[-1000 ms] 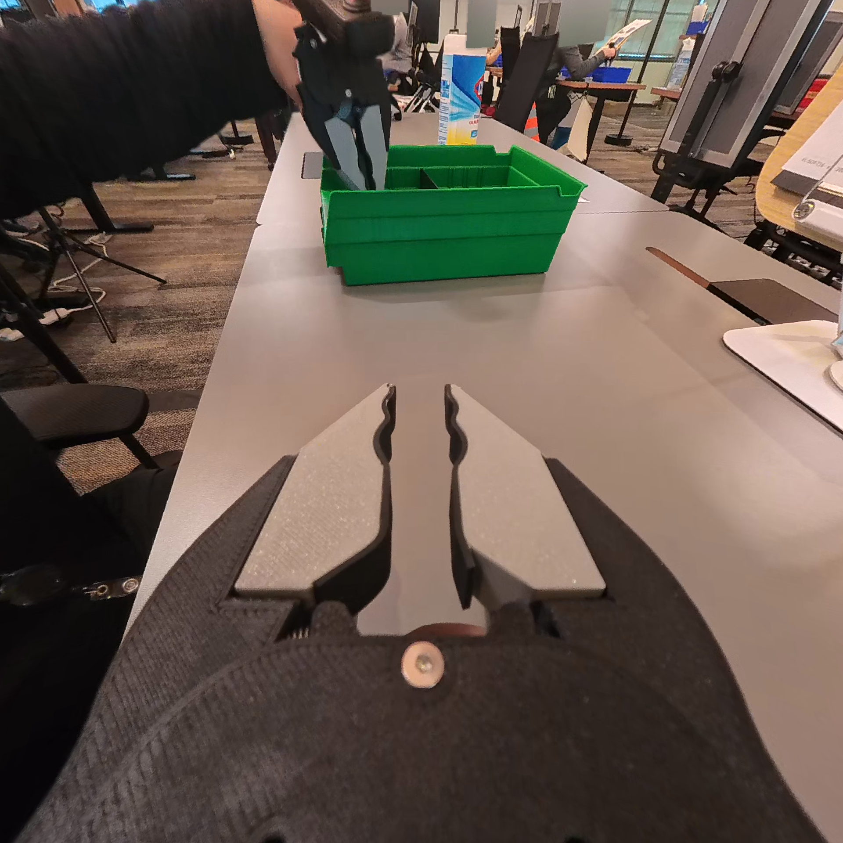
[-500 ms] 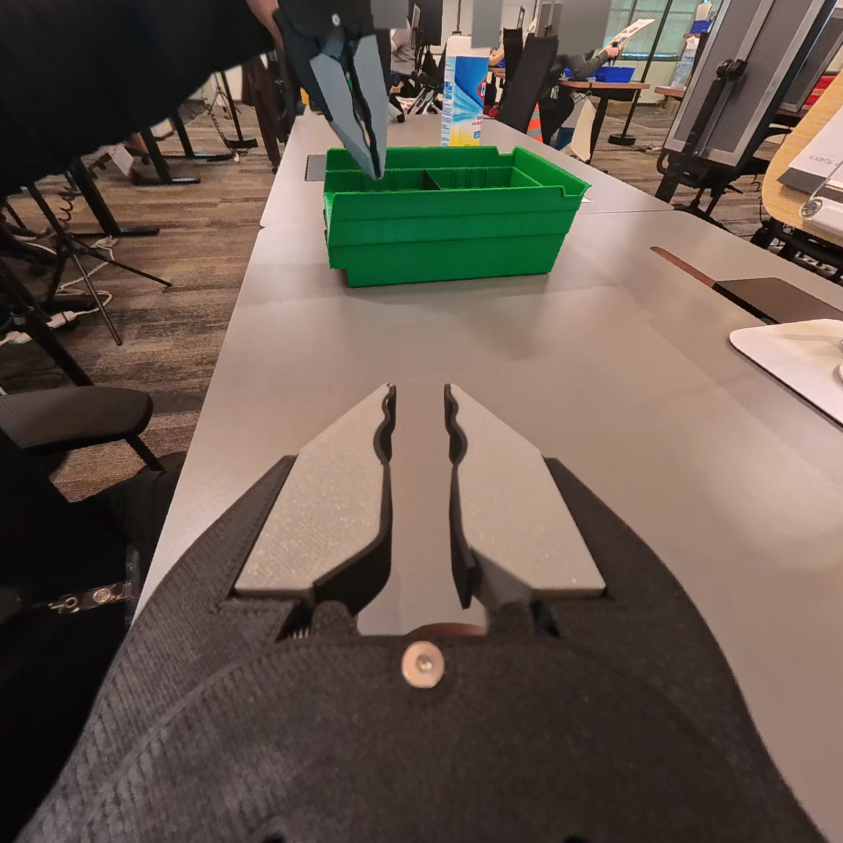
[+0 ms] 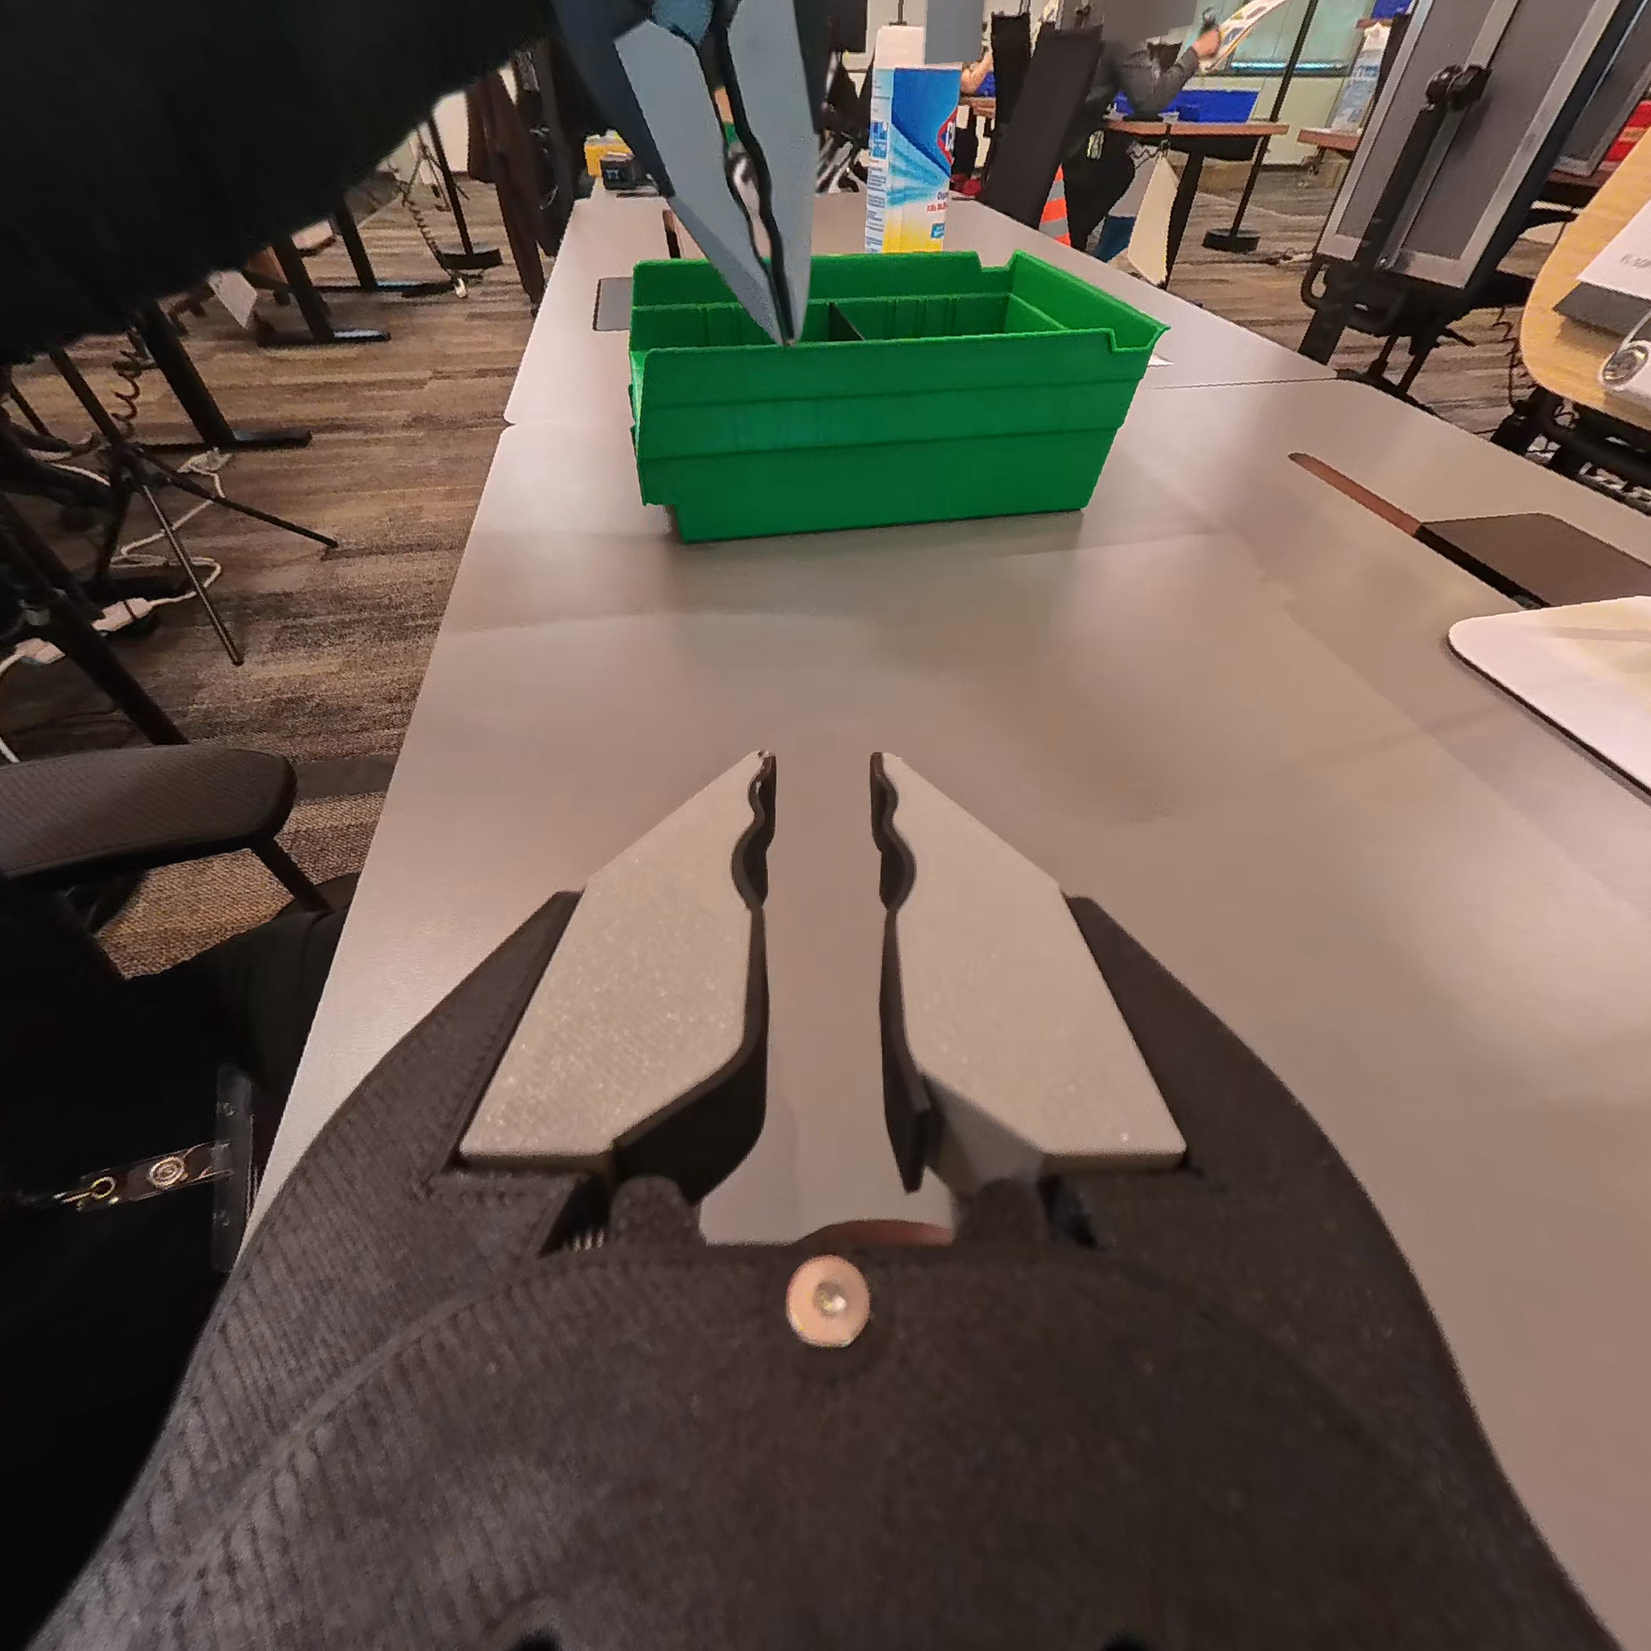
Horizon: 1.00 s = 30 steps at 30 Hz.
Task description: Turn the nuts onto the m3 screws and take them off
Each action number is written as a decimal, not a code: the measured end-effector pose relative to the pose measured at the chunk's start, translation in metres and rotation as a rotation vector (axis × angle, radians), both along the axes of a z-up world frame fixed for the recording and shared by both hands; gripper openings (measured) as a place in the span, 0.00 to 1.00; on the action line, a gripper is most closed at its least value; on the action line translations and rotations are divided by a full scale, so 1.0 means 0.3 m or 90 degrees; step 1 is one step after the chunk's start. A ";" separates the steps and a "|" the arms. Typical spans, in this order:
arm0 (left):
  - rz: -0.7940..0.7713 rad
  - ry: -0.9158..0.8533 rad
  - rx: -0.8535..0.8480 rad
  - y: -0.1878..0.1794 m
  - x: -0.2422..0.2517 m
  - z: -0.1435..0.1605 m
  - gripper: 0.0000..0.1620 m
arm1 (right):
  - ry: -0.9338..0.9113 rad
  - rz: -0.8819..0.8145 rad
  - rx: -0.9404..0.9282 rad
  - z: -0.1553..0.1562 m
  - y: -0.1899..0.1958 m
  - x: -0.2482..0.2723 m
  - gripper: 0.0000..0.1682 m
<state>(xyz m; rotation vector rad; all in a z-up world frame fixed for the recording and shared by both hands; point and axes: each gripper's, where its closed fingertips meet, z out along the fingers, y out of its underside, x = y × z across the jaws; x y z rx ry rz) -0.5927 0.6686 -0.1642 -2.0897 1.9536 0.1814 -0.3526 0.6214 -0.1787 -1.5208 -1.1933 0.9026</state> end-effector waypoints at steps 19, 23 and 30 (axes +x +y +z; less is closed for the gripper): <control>-0.224 -0.103 -0.136 -0.074 0.687 -0.340 0.00 | 0.012 -0.028 -0.005 0.021 0.034 0.038 0.09; -0.225 -0.099 -0.152 -0.084 0.713 -0.378 0.00 | -0.004 -0.051 -0.009 0.008 0.055 0.052 0.09; -0.218 -0.121 -0.153 -0.091 0.714 -0.379 0.01 | -0.024 -0.094 -0.065 -0.038 0.102 0.075 0.09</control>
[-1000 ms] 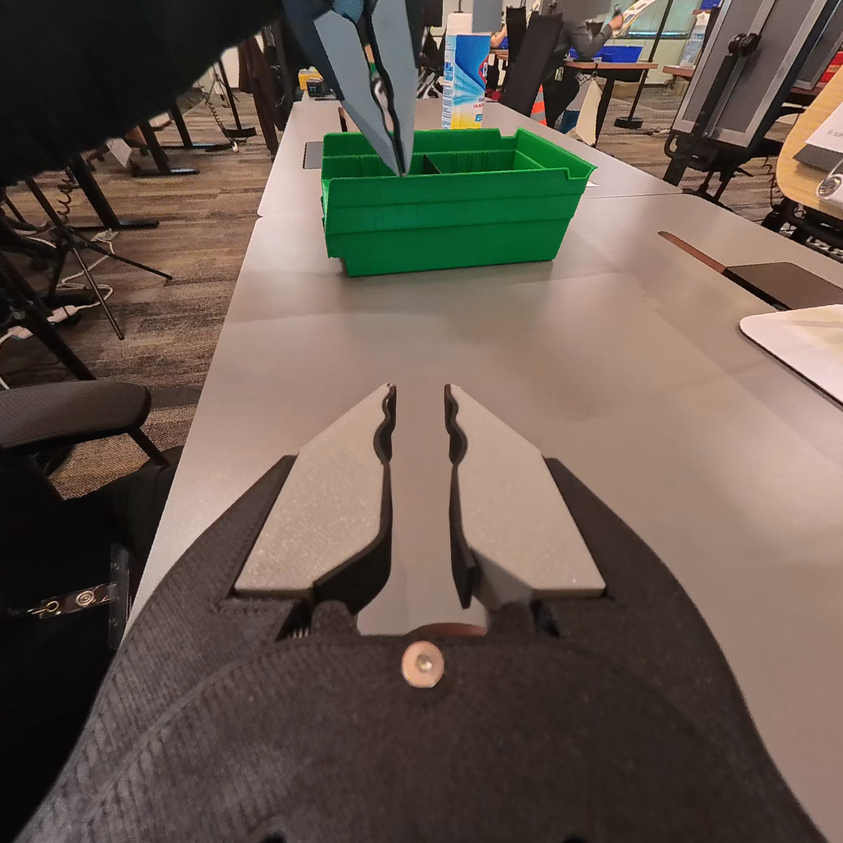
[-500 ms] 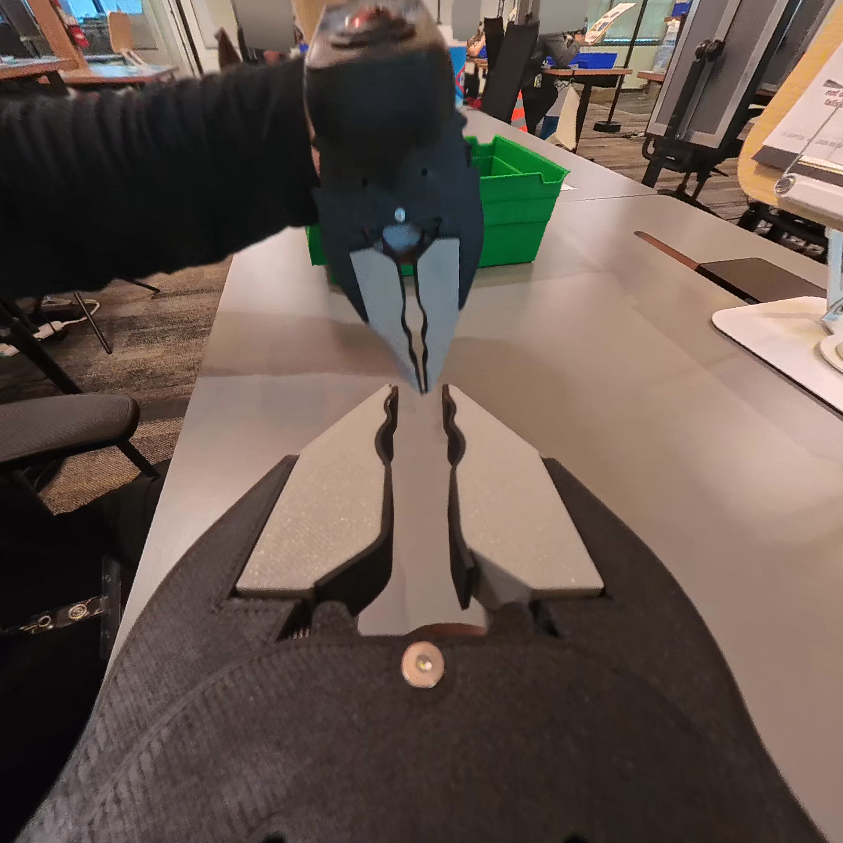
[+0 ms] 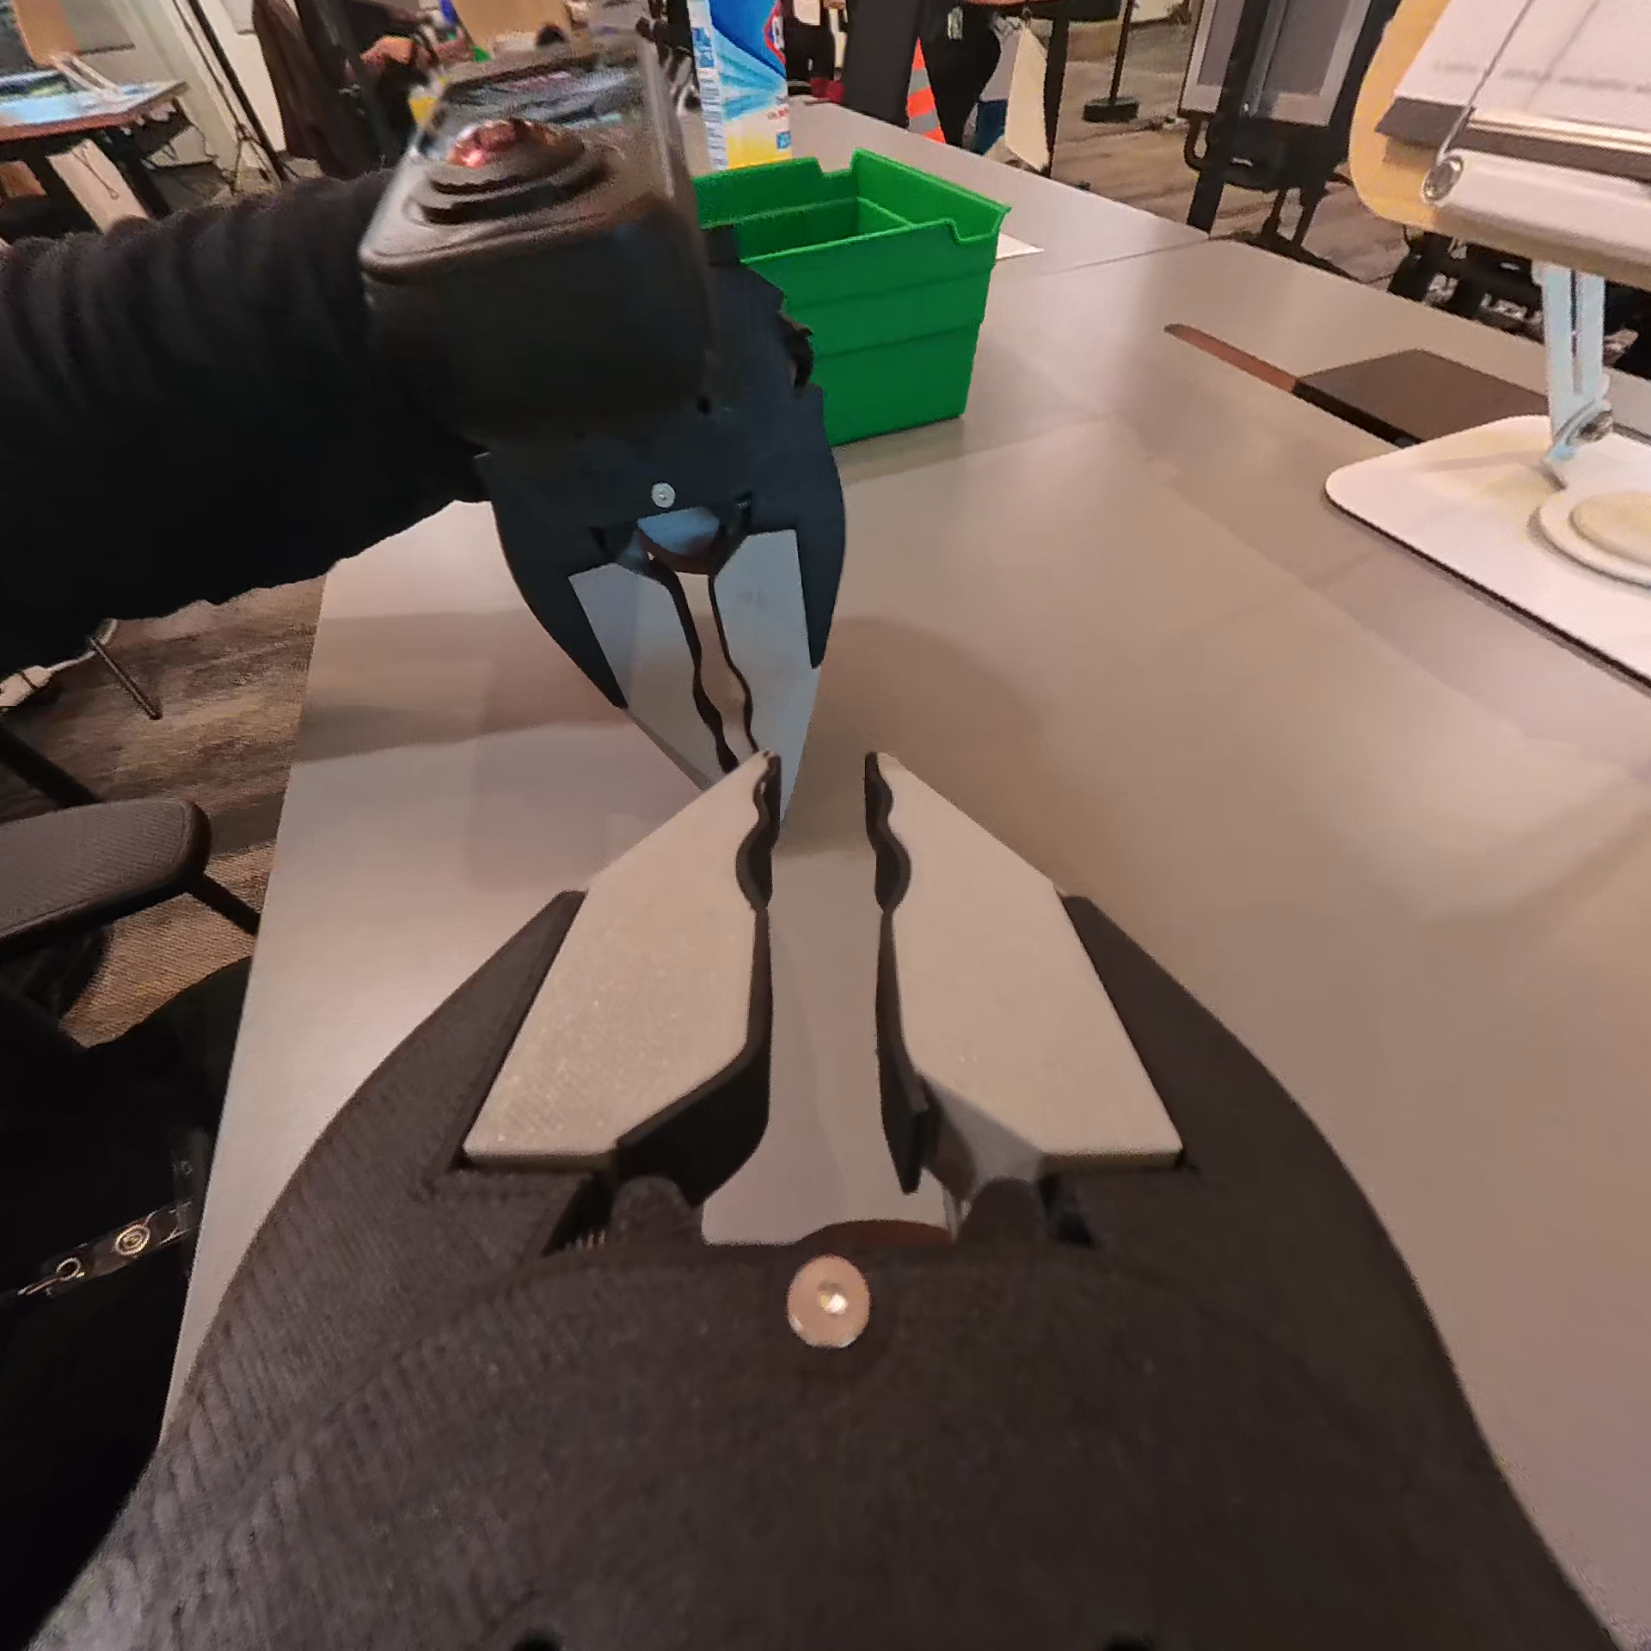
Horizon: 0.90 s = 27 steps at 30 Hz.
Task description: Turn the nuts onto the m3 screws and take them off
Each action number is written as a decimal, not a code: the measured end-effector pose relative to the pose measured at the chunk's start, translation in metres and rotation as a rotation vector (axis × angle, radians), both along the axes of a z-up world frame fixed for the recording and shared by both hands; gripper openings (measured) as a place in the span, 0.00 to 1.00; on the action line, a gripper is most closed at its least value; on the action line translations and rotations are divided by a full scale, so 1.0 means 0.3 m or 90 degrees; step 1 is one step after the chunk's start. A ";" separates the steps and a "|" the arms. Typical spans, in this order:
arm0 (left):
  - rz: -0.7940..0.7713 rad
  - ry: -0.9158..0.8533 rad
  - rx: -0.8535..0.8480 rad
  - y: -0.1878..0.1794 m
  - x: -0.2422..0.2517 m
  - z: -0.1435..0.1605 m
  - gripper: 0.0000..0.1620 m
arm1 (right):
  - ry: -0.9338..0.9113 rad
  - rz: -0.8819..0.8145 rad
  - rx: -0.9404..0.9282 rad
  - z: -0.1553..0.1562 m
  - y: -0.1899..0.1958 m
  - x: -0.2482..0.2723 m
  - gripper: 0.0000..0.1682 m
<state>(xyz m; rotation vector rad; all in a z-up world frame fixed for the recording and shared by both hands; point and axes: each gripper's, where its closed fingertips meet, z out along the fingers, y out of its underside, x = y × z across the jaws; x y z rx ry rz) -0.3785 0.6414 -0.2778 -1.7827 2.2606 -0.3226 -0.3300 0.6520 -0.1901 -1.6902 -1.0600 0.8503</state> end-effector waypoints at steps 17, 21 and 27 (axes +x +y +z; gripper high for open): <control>0.102 -0.299 0.069 0.061 0.020 0.201 0.12 | -0.125 -0.058 -0.029 -0.127 0.049 0.035 0.10; 0.174 -0.534 0.042 0.106 0.065 0.311 0.19 | -0.208 -0.067 -0.010 -0.179 0.054 0.058 0.09; 0.228 -0.757 -0.111 0.121 0.071 0.430 0.15 | -0.255 -0.040 -0.010 -0.194 0.028 0.084 0.10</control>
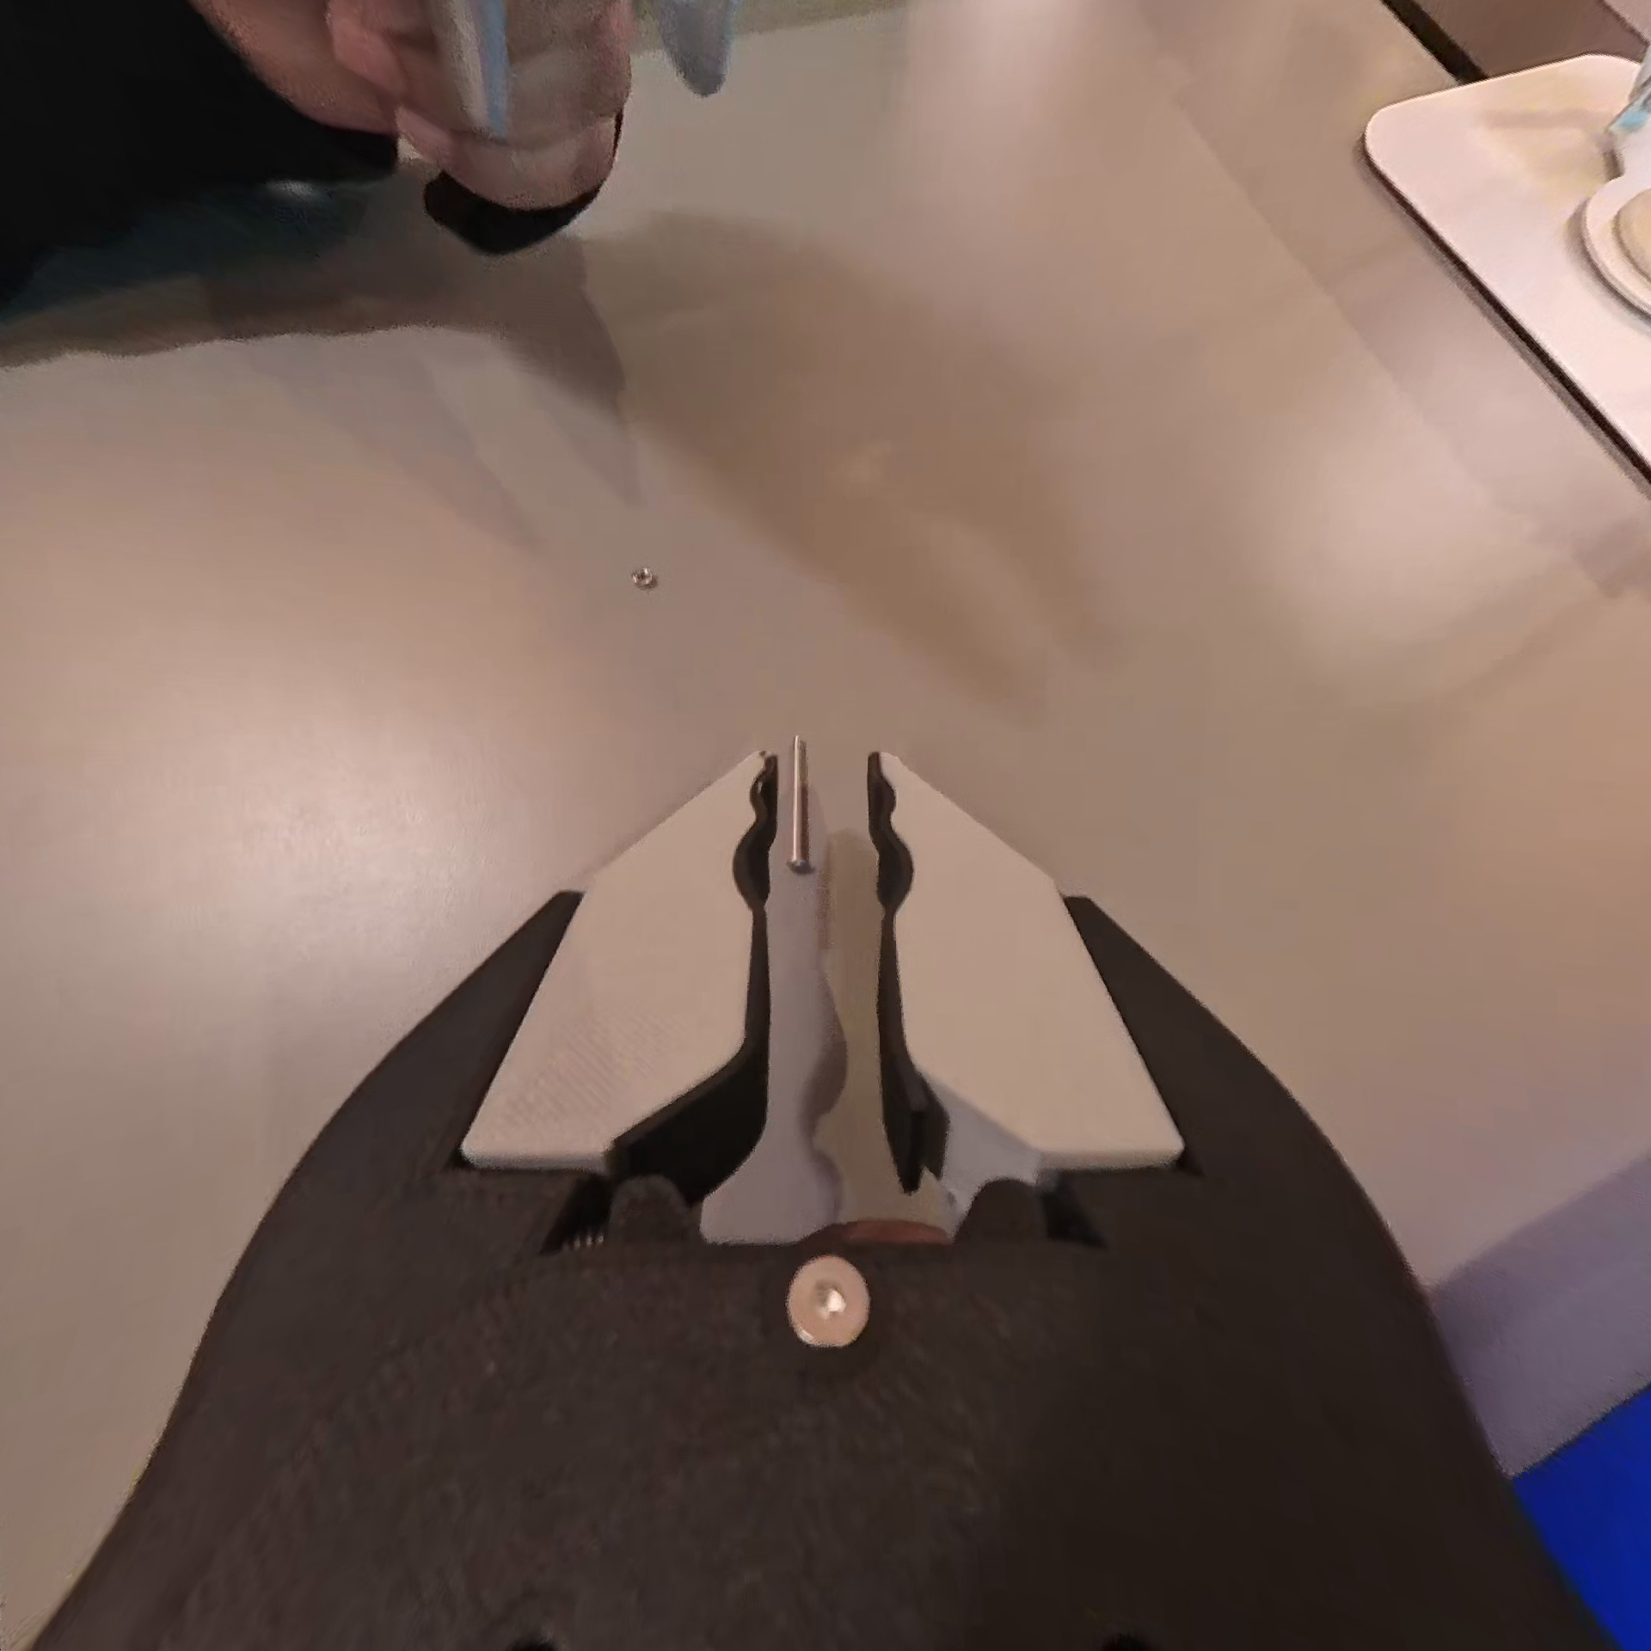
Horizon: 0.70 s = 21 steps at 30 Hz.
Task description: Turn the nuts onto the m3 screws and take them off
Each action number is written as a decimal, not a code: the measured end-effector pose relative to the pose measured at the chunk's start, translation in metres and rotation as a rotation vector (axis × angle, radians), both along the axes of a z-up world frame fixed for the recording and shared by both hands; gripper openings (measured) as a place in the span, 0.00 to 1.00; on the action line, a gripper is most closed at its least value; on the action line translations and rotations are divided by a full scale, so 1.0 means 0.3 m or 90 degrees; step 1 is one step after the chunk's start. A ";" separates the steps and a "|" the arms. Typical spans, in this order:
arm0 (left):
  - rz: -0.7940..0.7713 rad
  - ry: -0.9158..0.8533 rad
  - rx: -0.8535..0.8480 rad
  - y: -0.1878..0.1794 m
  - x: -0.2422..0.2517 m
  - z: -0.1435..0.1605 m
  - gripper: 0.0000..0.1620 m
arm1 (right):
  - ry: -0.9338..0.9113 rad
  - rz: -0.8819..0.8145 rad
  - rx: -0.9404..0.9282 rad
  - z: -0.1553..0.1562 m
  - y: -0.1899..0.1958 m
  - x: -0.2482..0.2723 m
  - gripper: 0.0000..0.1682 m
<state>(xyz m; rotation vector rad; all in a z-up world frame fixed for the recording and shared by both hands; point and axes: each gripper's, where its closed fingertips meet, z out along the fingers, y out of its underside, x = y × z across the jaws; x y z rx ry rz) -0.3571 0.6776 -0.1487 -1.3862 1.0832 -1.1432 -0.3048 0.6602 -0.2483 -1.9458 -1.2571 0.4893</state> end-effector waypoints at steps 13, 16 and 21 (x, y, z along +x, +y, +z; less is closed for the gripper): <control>0.098 -0.008 -0.092 0.087 -0.023 -0.034 0.13 | -0.083 0.028 -0.012 -0.095 -0.017 0.002 0.00; 0.098 -0.010 -0.107 0.088 -0.018 -0.042 0.13 | -0.065 0.023 -0.023 -0.094 -0.012 -0.006 0.00; 0.090 0.003 -0.116 0.078 -0.006 -0.060 0.14 | -0.003 0.012 -0.037 -0.062 -0.004 -0.024 0.00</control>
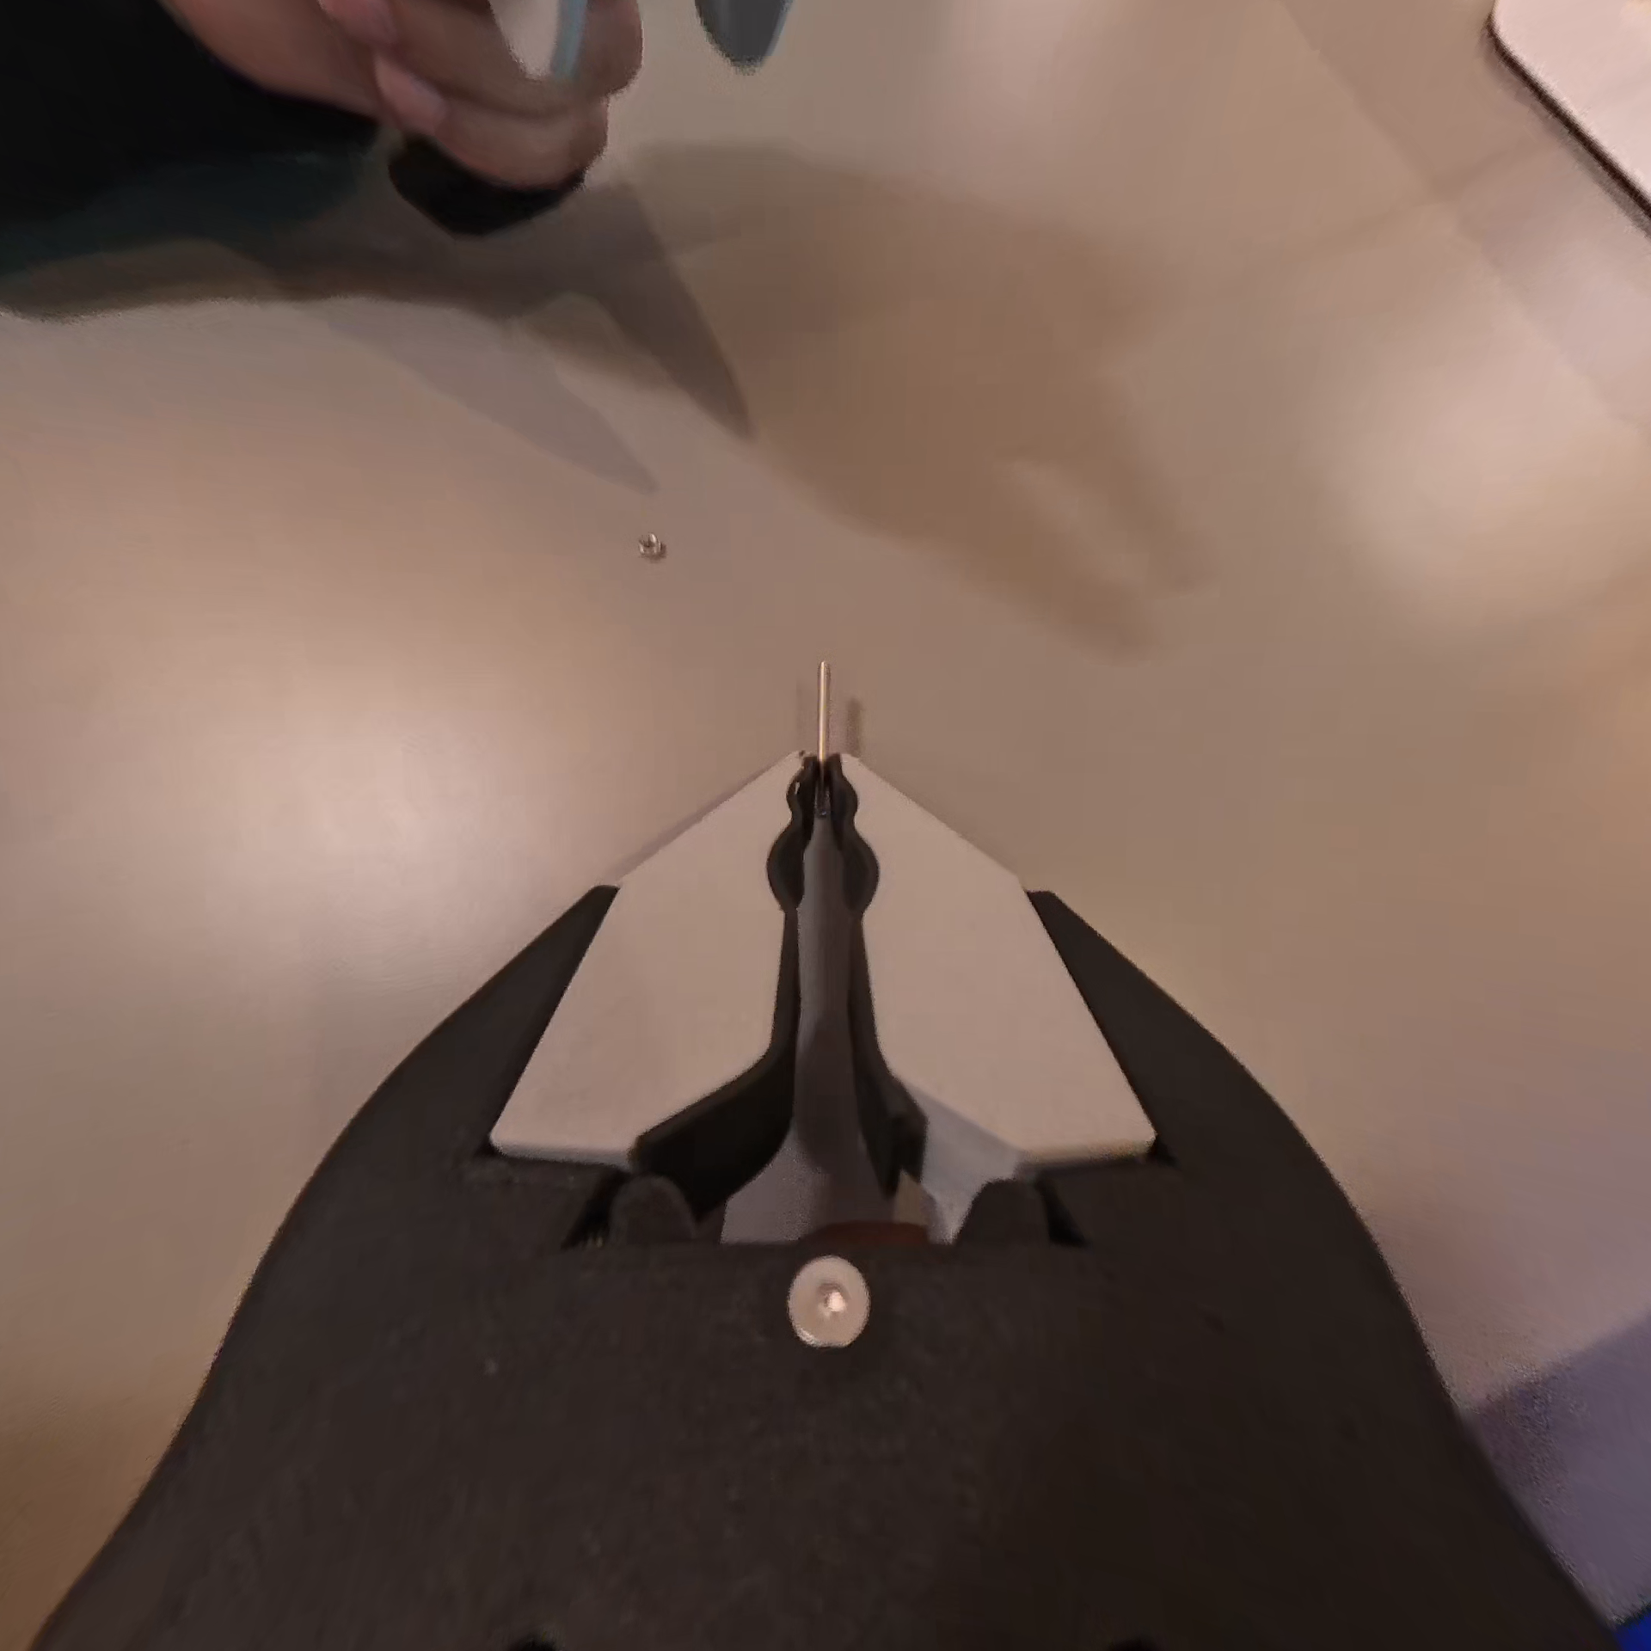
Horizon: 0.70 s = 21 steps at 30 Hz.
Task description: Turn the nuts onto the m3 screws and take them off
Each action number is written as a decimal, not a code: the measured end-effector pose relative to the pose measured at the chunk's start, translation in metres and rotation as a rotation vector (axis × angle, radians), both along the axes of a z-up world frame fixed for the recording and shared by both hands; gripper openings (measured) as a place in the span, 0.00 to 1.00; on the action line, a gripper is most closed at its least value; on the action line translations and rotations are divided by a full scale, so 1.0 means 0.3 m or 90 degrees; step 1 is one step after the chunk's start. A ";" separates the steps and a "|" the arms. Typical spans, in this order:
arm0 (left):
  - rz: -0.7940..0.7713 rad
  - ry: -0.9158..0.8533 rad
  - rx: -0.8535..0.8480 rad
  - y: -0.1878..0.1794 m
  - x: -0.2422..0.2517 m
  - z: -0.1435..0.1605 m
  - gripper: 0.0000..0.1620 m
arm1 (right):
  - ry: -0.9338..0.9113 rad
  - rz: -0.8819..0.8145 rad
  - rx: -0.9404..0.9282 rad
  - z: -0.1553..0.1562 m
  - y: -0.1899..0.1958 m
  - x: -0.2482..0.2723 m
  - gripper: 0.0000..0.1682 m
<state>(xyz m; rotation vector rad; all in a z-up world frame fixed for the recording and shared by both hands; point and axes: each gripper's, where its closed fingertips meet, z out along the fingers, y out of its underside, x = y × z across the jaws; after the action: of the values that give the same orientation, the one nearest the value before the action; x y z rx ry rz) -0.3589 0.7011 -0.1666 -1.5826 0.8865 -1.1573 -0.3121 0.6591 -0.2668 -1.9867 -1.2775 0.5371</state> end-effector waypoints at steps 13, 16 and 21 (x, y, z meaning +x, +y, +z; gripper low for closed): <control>-0.097 0.017 0.022 -0.105 0.080 -0.025 0.14 | 0.305 -0.023 0.085 0.307 0.013 -0.017 0.00; -0.128 0.013 0.057 -0.146 0.099 -0.015 0.13 | 0.321 -0.001 0.108 0.335 -0.009 -0.032 0.00; -0.142 -0.005 0.093 -0.175 0.112 0.007 0.13 | 0.314 0.020 0.120 0.337 -0.030 -0.050 0.00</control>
<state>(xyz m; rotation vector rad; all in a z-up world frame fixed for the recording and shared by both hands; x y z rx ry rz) -0.3254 0.6487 -0.1646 -1.3865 1.1377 -1.2227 -0.3272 0.6500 -0.1657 -1.5517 -1.0086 0.8288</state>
